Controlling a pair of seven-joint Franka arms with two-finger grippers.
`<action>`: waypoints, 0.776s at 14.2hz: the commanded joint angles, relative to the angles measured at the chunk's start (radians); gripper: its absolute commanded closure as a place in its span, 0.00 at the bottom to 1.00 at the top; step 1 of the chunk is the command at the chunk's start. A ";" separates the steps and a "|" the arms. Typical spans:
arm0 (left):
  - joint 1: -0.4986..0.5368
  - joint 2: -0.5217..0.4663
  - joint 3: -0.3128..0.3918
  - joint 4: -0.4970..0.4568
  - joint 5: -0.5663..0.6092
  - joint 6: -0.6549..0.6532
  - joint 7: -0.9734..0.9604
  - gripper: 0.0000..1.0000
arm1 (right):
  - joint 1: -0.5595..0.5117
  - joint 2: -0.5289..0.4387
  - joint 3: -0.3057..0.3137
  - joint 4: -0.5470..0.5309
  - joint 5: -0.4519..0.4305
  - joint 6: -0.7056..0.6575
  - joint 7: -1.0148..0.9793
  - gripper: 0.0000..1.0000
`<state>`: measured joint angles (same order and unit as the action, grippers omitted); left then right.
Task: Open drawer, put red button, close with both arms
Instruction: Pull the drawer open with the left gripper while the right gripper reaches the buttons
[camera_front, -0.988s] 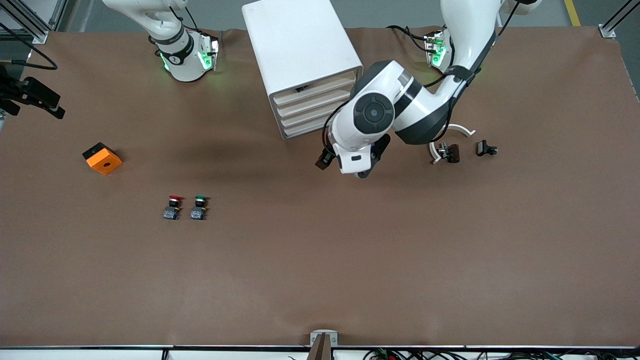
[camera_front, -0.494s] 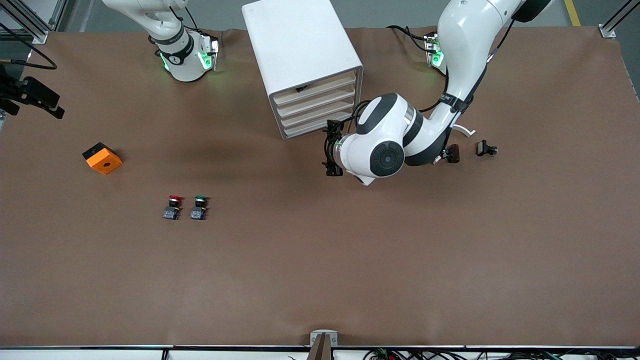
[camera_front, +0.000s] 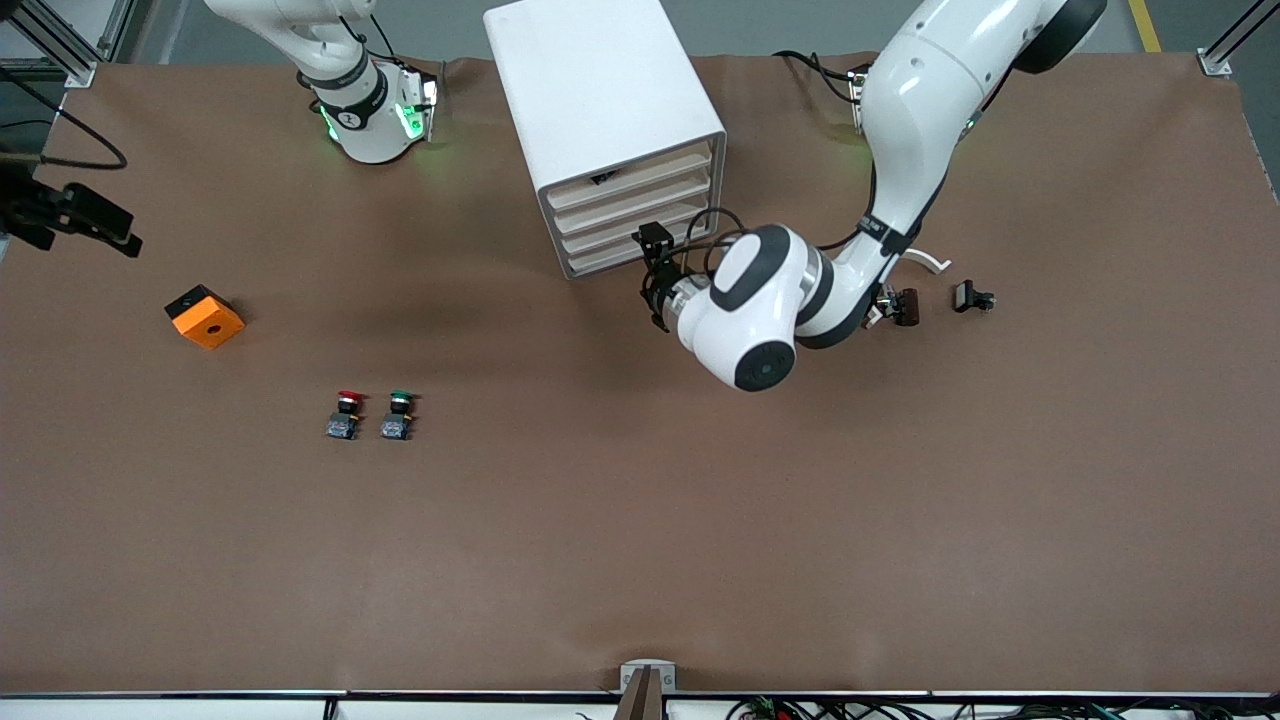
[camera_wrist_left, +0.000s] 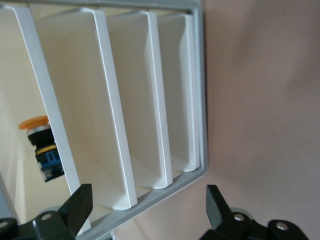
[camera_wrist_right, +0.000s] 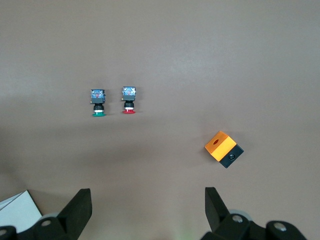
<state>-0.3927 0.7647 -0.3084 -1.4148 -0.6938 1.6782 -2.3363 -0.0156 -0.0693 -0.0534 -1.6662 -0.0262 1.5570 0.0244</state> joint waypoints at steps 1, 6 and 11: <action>-0.011 0.028 -0.005 0.027 -0.044 -0.047 -0.020 0.00 | 0.002 0.016 0.001 0.034 -0.004 -0.014 0.005 0.00; -0.037 0.070 -0.008 0.023 -0.075 -0.141 -0.020 0.00 | 0.003 0.081 0.000 0.055 -0.014 0.014 -0.003 0.00; -0.098 0.111 -0.006 0.026 -0.070 -0.166 -0.018 0.00 | -0.007 0.187 0.000 0.072 -0.015 0.061 -0.004 0.00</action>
<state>-0.4478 0.8545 -0.3149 -1.4139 -0.7470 1.5307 -2.3403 -0.0158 0.0652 -0.0539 -1.6430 -0.0267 1.6208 0.0237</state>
